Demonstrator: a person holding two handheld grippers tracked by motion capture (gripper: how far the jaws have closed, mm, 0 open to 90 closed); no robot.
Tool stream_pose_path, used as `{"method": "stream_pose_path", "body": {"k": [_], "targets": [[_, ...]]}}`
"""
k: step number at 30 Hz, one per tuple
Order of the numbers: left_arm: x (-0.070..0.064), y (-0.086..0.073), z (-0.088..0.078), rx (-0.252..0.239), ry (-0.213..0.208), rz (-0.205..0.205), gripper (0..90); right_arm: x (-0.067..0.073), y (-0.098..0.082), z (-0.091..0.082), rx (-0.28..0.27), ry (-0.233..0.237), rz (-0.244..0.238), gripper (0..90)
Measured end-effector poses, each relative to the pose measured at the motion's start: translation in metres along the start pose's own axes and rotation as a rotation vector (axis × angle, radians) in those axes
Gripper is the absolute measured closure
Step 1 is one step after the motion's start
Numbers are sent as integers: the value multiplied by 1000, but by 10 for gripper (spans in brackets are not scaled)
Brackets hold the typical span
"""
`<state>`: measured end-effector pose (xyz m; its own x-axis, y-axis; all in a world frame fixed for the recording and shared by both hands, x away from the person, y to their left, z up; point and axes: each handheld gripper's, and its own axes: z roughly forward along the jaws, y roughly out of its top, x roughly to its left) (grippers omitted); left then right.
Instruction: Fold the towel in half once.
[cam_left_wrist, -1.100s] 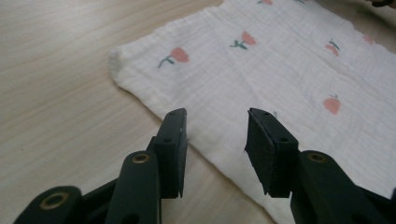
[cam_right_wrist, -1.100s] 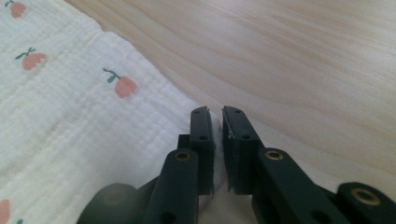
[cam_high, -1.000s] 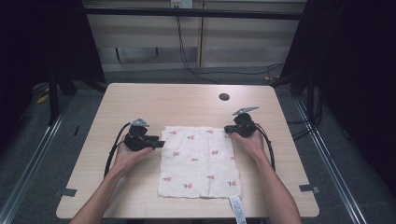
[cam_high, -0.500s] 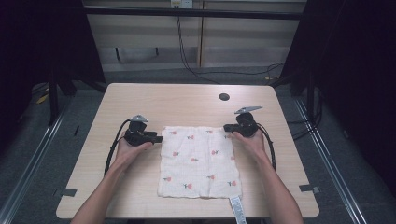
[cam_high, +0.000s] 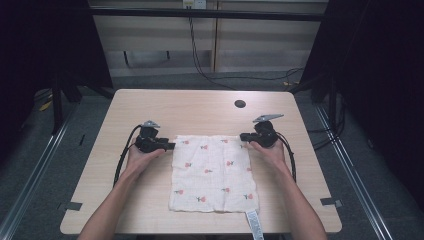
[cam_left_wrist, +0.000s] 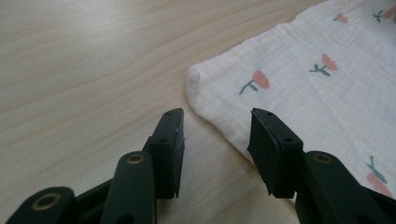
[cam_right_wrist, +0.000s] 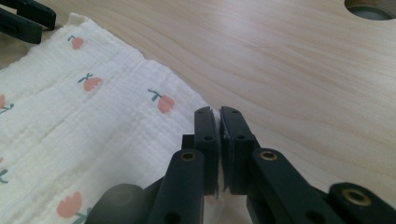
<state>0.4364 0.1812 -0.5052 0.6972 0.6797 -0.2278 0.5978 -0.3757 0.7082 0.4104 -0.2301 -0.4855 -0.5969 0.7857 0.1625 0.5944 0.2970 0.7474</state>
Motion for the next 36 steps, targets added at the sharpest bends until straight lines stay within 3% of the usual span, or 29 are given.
{"method": "stream_pose_path", "body": {"k": [9,14,17,19,21,25,28,30,33,36], "targets": [[-4,12,12,28,9,41,593,2,0,1,-11,12,10,861],[-8,16,17,38,-25,66,674,1,0,-1,-3,5,7,861],[-9,17,20,33,-37,55,691,0,0,-2,-1,1,5,861],[-10,18,21,43,-30,62,773,1,-1,-4,-8,5,0,861],[-10,18,23,38,-50,56,865,1,-1,-5,-7,5,-1,861],[-11,19,21,31,-45,55,883,-2,-1,-8,-21,6,5,862],[-11,23,10,-14,-65,38,885,-4,-1,-11,-33,7,12,862],[-12,25,6,-14,-56,58,886,-4,0,-14,-41,4,14,862],[-13,27,-2,-46,-73,52,887,-4,1,-19,-50,3,16,863],[-14,30,-9,-49,-74,64,887,-4,2,-22,-58,4,19,863]]}}
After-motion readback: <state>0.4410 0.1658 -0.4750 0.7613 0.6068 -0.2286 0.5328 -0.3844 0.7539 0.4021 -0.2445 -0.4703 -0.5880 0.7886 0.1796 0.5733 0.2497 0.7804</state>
